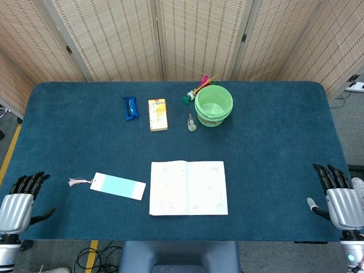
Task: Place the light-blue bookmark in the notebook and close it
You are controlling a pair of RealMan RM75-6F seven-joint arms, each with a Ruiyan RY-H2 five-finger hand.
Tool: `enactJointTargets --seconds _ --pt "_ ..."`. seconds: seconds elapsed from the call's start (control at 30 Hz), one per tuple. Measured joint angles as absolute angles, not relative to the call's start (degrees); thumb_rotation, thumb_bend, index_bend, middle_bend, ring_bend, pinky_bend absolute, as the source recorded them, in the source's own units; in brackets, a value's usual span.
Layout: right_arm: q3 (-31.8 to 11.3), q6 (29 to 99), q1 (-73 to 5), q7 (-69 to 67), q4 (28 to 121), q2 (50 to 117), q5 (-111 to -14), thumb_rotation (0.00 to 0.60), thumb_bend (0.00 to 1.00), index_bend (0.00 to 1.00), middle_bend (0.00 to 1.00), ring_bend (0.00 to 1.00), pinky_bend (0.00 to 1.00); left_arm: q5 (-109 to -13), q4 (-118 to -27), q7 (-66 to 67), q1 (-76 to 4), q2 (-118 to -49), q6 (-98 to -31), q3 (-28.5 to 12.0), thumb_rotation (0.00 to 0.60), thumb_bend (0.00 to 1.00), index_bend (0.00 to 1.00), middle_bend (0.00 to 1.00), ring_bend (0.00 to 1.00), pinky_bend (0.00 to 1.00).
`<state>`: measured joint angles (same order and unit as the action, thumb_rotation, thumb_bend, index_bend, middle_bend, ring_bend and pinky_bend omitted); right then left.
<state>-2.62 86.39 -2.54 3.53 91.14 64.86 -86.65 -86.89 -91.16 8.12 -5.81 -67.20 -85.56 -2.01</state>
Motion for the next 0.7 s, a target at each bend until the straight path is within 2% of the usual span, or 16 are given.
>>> enactJointTargets --seconds 0.43,0.7 --pt "-2.59 88.24 -1.69 2.8 91.09 64.49 -87.46 0.6 0.21 0.02 0.14 0.08 0.14 -89.15 -91.7 7.92 -7.34 -65.92 -85.08 -2.25 0.6 0.17 0.22 0.17 0.18 0.16" --pt "-2.95 90.12 -0.87 2.34 91.69 63.13 -88.05 0.6 0.21 0.02 0.14 0.08 0.15 -92.38 -92.37 4.18 -11.44 -63.98 -80.55 -2.05 0.6 0.17 0.25 0.17 0.18 0.16"
